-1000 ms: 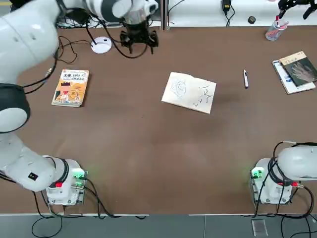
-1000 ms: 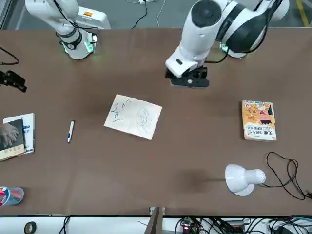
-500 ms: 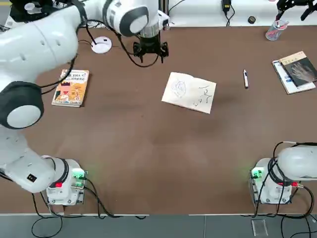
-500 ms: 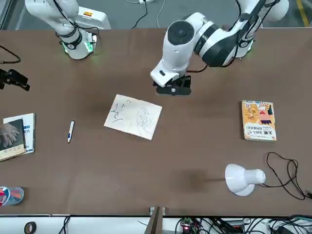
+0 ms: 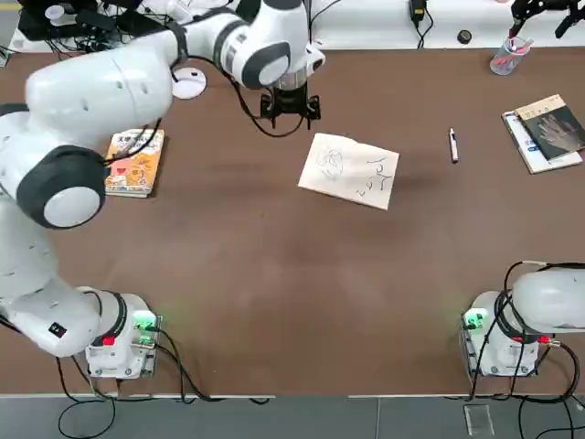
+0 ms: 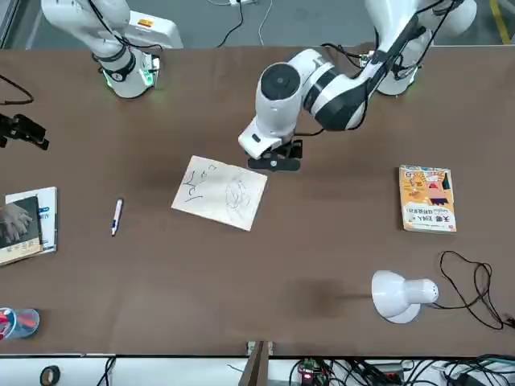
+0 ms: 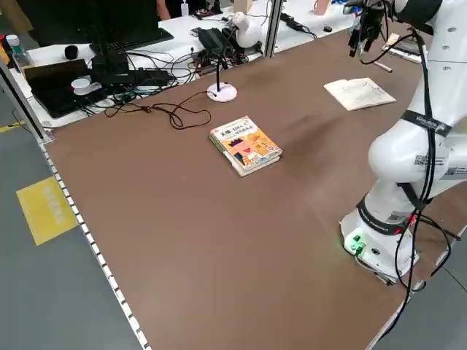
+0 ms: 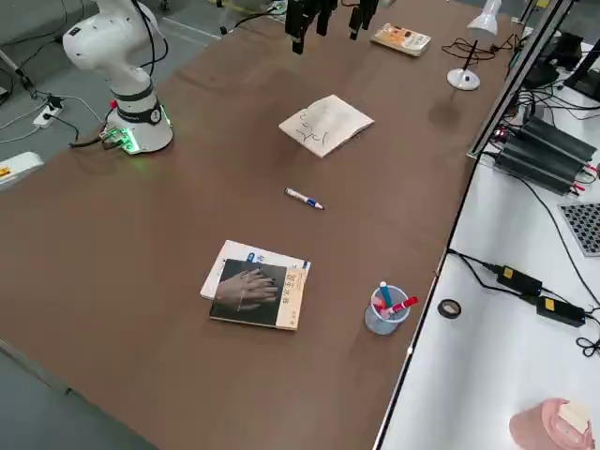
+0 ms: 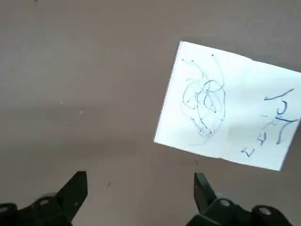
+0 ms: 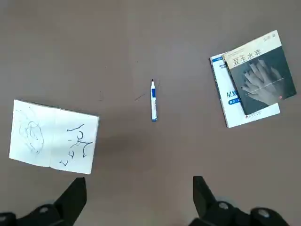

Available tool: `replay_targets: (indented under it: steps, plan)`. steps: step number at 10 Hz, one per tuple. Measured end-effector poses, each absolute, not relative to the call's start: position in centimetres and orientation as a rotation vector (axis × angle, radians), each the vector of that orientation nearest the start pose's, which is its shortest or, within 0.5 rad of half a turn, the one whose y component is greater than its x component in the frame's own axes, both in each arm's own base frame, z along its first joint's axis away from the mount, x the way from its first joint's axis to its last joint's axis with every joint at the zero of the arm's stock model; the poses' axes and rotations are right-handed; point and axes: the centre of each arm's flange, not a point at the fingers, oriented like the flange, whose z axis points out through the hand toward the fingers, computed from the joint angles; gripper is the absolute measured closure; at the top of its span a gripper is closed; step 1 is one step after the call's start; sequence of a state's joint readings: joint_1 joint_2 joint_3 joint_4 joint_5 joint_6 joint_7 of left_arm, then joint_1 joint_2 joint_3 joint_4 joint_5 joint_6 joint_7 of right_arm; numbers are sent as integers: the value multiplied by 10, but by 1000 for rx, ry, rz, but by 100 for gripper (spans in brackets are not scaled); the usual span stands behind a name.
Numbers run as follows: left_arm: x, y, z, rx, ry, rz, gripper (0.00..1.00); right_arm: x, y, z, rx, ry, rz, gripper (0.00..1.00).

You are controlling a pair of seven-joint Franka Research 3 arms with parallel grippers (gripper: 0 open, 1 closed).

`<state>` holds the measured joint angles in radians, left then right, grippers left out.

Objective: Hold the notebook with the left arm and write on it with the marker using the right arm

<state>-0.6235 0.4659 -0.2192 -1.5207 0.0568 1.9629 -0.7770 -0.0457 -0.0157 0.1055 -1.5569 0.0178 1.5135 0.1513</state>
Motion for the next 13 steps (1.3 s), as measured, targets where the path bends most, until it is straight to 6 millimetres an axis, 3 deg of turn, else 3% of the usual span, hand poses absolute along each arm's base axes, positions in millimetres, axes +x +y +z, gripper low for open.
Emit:
replay_targets:
  steps: [5, 13]
  plan:
    - [475, -514, 339, -3121, 98, -16, 0, 543, 35, 635, -3125, 143, 45, 0]
    - [483, -523, 281, -3112, 120, -105, 0, 543, 34, 635, -3124, 143, 44, 0]
